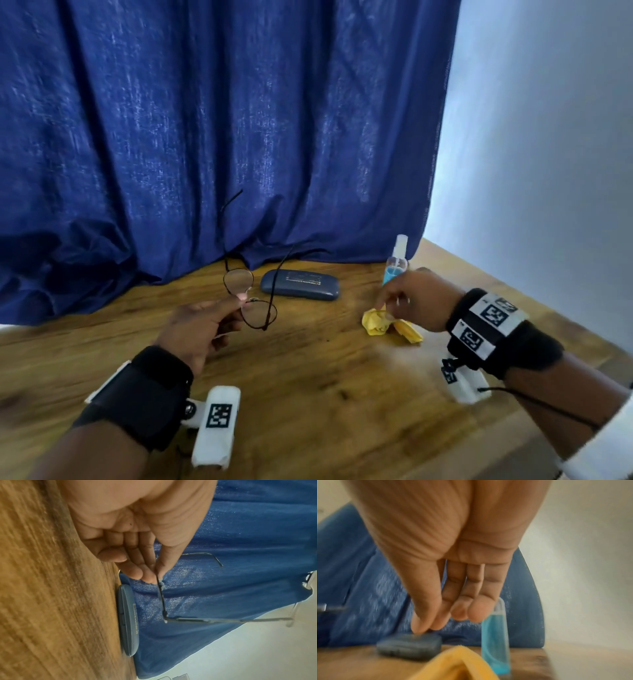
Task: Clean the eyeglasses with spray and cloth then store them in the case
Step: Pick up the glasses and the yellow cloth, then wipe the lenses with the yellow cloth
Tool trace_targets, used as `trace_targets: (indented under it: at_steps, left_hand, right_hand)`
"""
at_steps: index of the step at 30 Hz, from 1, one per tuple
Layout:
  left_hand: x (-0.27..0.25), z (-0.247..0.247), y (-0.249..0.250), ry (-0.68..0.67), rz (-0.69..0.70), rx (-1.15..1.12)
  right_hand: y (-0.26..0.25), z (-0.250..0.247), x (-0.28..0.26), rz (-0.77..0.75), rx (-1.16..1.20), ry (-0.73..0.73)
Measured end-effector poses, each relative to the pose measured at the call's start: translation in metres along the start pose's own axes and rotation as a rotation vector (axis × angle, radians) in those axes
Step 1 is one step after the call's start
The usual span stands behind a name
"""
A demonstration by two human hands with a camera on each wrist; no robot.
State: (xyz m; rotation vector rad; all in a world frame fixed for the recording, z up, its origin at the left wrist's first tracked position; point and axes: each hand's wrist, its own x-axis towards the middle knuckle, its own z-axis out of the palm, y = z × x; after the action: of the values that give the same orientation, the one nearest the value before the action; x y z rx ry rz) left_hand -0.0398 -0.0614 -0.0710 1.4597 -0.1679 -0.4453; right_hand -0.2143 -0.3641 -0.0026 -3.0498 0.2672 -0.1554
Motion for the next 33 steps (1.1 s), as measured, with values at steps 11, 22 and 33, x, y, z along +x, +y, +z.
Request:
trace_targets:
  at_steps: [11,22,33]
  left_hand:
    - [-0.015,0.004,0.014,-0.059,0.042,0.004]
    - [-0.018,-0.003,0.021,-0.042,0.169,0.042]
    - [-0.013,-0.005,0.02,0.031,0.25,0.216]
  right_hand:
    - [-0.019,0.016,0.037,0.181,-0.316,-0.242]
    - [-0.086,0.003,0.098,0.158,1.469,0.027]
    - [-0.115,0.057,0.125,0.063,1.398,0.235]
